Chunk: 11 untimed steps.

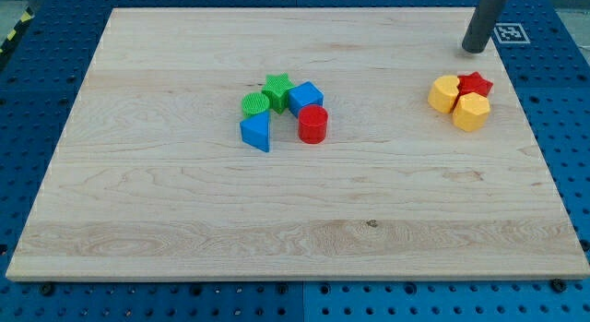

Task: Move your arm to the top right

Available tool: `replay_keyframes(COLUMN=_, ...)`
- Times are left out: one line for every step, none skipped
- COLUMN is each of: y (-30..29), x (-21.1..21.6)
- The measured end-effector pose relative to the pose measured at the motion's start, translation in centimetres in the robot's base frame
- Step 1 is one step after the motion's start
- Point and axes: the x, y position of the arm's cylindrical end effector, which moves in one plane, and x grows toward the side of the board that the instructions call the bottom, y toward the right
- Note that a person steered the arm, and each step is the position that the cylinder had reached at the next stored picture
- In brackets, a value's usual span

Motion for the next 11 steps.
replay_keyframes(y=0.1, x=0.0)
replay_keyframes(y=0.1, x=0.1)
replay_keyframes(y=0.1, x=0.1)
replay_keyframes(y=0.1, x=0.0)
replay_keyframes(y=0.1, x=-0.1)
replay_keyframes(y=0.1, x=-0.5)
replay_keyframes(y=0.1, x=-0.8)
replay_keyframes(y=0.1, x=-1.0)
replay_keyframes(y=0.1, x=-1.5)
replay_keyframes(y=0.1, x=-2.0)
replay_keyframes(y=0.1, x=-2.4)
